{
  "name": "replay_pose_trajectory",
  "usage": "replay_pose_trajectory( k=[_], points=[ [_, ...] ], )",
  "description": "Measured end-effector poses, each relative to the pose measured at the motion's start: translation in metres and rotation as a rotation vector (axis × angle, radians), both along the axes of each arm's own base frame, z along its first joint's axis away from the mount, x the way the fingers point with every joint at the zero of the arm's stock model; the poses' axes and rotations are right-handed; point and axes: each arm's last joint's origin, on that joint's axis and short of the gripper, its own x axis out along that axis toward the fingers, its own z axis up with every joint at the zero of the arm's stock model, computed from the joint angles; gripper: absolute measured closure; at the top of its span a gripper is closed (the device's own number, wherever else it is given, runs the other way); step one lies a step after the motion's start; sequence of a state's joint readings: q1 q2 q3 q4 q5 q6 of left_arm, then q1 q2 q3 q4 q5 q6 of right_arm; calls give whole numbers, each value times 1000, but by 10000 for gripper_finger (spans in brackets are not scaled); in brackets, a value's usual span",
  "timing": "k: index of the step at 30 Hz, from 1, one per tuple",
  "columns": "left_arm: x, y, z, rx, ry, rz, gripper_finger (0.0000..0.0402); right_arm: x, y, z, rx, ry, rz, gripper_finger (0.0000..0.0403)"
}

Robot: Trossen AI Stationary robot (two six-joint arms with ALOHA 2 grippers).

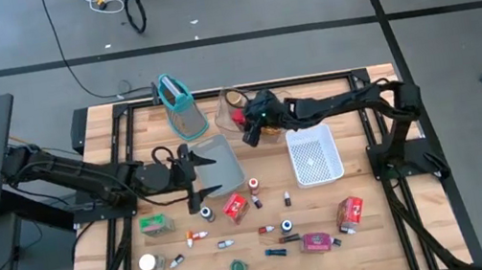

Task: Pick & Place Kitchen Items
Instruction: Put the red seasoning can into the transparent bin

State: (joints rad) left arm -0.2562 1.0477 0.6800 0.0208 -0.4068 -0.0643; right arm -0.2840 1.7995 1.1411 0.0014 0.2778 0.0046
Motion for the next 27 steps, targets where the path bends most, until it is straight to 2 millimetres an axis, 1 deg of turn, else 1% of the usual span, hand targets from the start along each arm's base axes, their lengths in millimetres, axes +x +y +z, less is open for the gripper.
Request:
replay_pose_trajectory(
  k=[4,7,9,12,20,23,27],
  points=[
    [0,0,0,0,1,-1,60,5,-2,-5,-76,28,105,174],
    [0,0,0,-1,0,-1,60,9,-7,-10,-71,5,209,173],
    [0,0,0,0,1,-1,60,12,-11,-16,-56,-18,242,173],
    [0,0,0,0,1,-1,60,15,-17,-26,-69,-16,242,172],
    [0,0,0,0,0,0,60,18,-30,-35,-81,-69,197,171],
    [0,0,0,0,0,0,60,17,-34,-37,-79,-63,190,162],
    [0,0,0,0,0,0,60,16,-37,-38,-59,-68,203,141]
  ],
)
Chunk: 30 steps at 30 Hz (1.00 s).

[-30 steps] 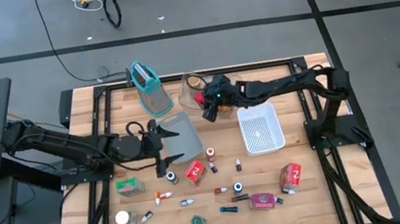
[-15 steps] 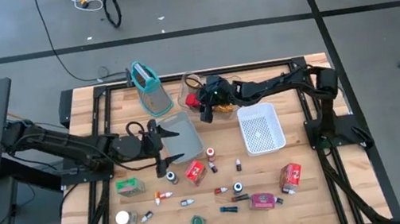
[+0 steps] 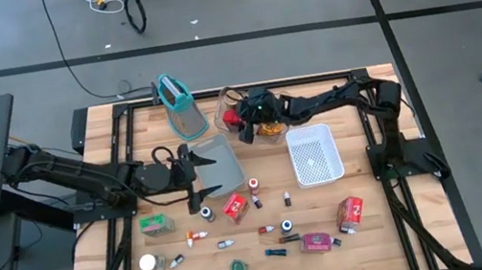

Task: Pick & Place Kitchen Items
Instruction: Put the red seasoning can into the transparent bin, then put the red cereal box into the white bin

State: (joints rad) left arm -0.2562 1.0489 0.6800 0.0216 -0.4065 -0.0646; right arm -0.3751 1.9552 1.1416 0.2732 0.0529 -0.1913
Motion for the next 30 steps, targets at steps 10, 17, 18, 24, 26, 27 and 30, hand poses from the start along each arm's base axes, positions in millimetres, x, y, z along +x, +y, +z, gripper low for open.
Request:
replay_pose_trajectory(
  k=[10,17,18,24,26,27,30],
  points=[
    [0,0,0,0,0,0,60,-2,-2,5,22,-18,-10,110],
    [0,0,0,-16,-2,5,60,-10,23,43,1,-9,53,119],
    [0,0,0,-31,-5,9,60,-11,28,50,7,-18,59,120],
    [0,0,0,-50,-7,11,60,-24,68,79,105,-1,189,124],
    [0,0,0,-50,-7,11,60,-23,84,84,139,-11,284,124],
    [0,0,0,-50,-7,11,60,-22,92,84,160,-10,333,124],
    [0,0,0,-50,-7,12,60,-18,119,83,214,-14,485,124]
  ],
)
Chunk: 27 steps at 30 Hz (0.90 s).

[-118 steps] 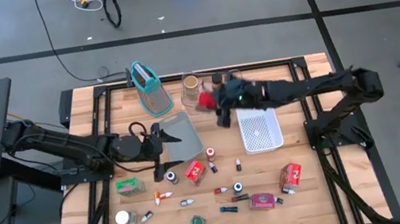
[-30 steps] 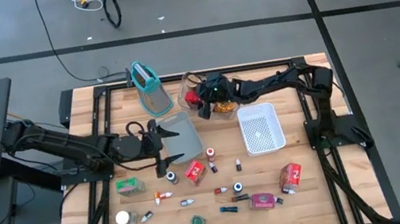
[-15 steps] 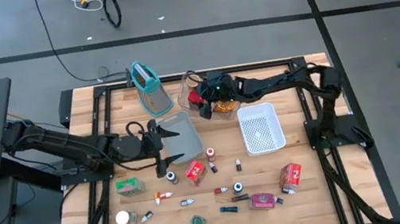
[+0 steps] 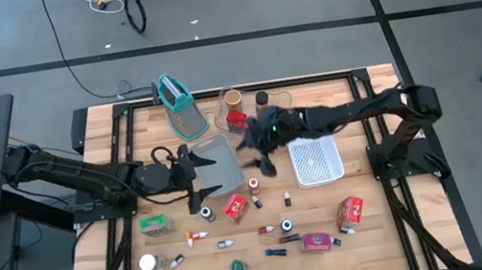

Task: Pick & Place Kitchen Items
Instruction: Put the red cereal box into the white bin

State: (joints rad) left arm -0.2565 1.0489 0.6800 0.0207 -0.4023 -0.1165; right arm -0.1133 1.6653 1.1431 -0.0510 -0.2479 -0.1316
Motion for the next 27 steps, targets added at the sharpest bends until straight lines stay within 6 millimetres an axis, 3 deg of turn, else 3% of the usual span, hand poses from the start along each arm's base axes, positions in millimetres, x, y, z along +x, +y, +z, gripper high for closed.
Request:
replay_pose_trajectory(
  k=[7,12,21,27],
  points=[
    [0,1,0,15,-3,27,60,9,64,-13,-63,-20,216,121],
    [0,1,0,7,-5,31,60,16,95,-21,-136,-99,330,101],
    [0,1,1,-3,-16,33,60,31,96,-42,-163,-140,340,47],
    [1,0,4,-4,-50,28,60,37,86,-63,-156,-85,313,40]
  ],
)
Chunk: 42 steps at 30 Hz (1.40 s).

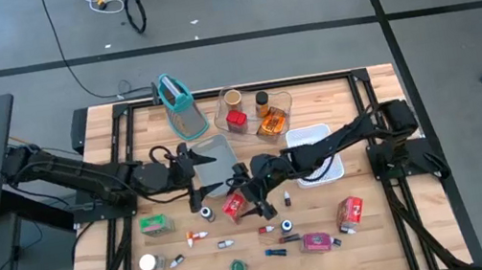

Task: Pick & Place Kitchen Items
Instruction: Put the red cereal box into the white bin, then put the large orange food coloring bottle into the gray bin

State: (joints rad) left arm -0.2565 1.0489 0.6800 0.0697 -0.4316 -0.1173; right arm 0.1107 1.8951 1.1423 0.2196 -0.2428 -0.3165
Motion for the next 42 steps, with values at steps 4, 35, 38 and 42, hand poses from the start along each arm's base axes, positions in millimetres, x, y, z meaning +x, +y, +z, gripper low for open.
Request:
replay_pose_trajectory(
  k=[4,35,38,42],
  points=[
    [0,0,0,0,0,0,60,4,-7,-7,-10,7,-19,46],
    [0,0,0,0,-1,-2,60,-13,44,-1,-111,42,-23,102],
    [0,0,0,0,0,-2,60,-15,43,6,-92,46,-61,99],
    [0,0,0,0,0,-2,60,-23,35,21,-160,56,-181,99]
  ],
)
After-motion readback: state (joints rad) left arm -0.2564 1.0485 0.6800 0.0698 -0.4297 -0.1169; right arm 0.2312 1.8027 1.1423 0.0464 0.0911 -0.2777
